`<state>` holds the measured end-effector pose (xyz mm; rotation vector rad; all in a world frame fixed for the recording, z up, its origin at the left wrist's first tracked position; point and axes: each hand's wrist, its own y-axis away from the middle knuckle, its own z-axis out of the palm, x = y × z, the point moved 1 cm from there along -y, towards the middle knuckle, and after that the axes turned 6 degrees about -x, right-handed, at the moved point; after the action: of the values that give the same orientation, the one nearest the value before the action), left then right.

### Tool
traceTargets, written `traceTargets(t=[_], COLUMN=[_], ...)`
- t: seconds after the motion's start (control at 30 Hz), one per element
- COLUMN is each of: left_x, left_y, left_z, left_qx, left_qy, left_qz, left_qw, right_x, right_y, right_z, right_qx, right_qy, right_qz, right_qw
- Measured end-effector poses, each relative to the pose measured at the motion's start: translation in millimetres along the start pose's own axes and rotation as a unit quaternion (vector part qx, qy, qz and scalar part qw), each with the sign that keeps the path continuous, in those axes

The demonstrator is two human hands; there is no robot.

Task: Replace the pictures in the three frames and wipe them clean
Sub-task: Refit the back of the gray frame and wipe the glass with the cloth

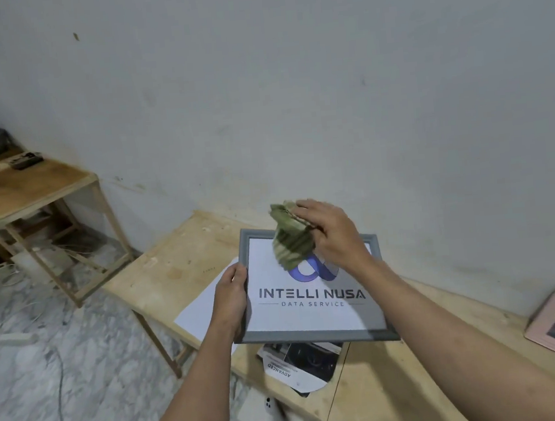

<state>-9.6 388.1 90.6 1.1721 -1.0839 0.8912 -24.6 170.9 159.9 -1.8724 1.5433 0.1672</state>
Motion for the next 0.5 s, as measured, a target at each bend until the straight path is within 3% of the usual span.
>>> traceTargets(t=[0.1,0.23,0.33,0.43,0.5], left_x=[6.2,4.0,0.0,-2.2,-5.1], left_y=[-0.2,-0.3,-0.1,0.3,1.3], left_z=[-0.2,-9.7,-18.2,-20.8,-20.1], left_qx=[0.016,0.07,0.083,0.078,0.069], left_qy=[0.025,0.078,0.076,0.07,0.084], left_qz=[0.022,0.022,0.023,0.012,-0.005], left_qw=[0.999,0.994,0.993,0.994,0.994], right_x=[10.7,7.3,8.1,1.0,3.2], right_y=[12.5,74.1,103.5,88.9,64.3], right_z=[18.8,61.0,71.5,43.6,23.1], right_qx=[-0.086,-0.163,-0.269,-0.192,-0.093], right_qy=[0.071,-0.036,-0.144,-0.325,-0.353], right_qz=[-0.012,0.019,0.108,0.248,0.265], right_qw=[0.994,0.986,0.946,0.892,0.892])
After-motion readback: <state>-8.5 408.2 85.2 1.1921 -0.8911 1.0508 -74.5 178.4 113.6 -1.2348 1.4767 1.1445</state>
